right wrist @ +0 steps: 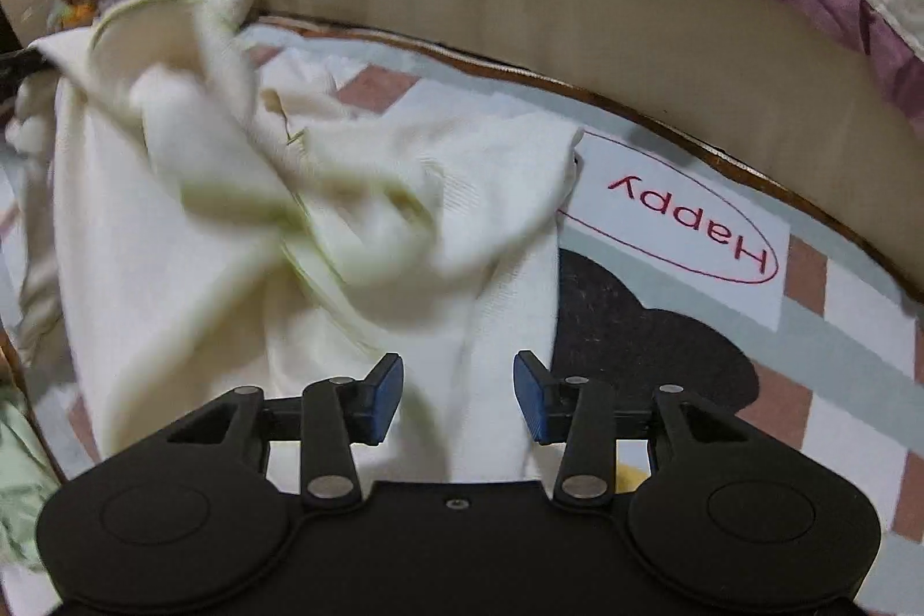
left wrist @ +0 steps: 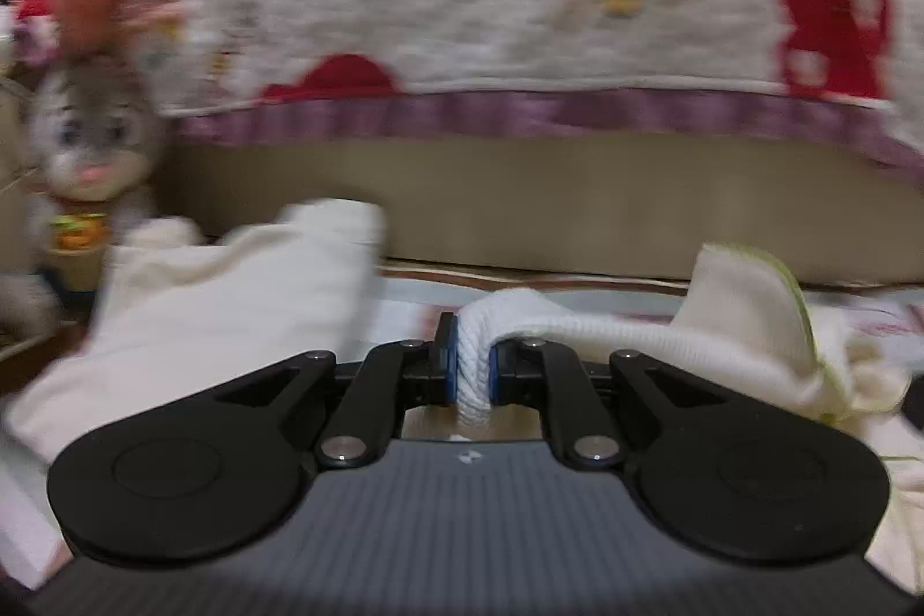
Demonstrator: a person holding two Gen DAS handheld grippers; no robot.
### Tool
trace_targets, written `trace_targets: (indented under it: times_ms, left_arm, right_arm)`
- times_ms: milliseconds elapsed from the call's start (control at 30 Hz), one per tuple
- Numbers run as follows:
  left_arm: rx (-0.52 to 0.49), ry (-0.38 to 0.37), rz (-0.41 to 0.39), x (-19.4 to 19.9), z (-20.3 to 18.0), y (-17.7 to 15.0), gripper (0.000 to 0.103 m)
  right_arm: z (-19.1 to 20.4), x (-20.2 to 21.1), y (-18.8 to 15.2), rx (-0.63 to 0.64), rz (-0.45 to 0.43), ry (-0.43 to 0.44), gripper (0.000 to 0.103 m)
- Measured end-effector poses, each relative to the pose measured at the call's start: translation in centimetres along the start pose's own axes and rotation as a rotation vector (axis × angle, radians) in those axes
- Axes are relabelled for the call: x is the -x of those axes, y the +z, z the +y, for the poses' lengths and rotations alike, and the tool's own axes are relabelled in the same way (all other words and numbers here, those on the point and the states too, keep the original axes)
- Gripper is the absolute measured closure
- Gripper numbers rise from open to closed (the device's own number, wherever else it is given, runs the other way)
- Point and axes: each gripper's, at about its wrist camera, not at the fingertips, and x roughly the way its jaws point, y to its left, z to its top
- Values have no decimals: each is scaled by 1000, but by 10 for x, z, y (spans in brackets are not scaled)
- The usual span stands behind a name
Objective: Fold clothes
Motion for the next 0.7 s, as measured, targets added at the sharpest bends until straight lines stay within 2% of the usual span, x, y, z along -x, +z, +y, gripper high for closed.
trace_targets:
  times_ms: [167, 267, 400, 533, 600, 633, 667, 700]
  left_arm:
    - [278, -7, 194, -40, 54, -44, 93]
    - [283, -23, 194, -43, 56, -44, 93]
    - [289, -44, 193, -48, 58, -45, 93]
    - [245, -43, 224, -50, 55, -46, 91]
    - [250, -58, 226, -48, 57, -47, 84]
    - [253, -66, 227, -47, 58, -48, 78]
    - [272, -80, 229, -48, 60, -48, 71]
    - [306, -103, 236, -51, 64, -50, 70]
  right_arm:
    - [10, -9, -16, 18, 32, -8, 54]
    - [12, -24, -26, -19, 48, -16, 54]
    - [9, -26, -18, -93, -18, -38, 54]
    - [0, -30, -8, -145, -30, -95, 45]
    - [-7, -35, -7, -187, -21, -129, 44]
    - [-12, -38, -7, -219, -17, -141, 43]
    - [-18, -42, -8, -265, -12, -148, 42]
    - [-24, -45, -10, -313, -10, -147, 42]
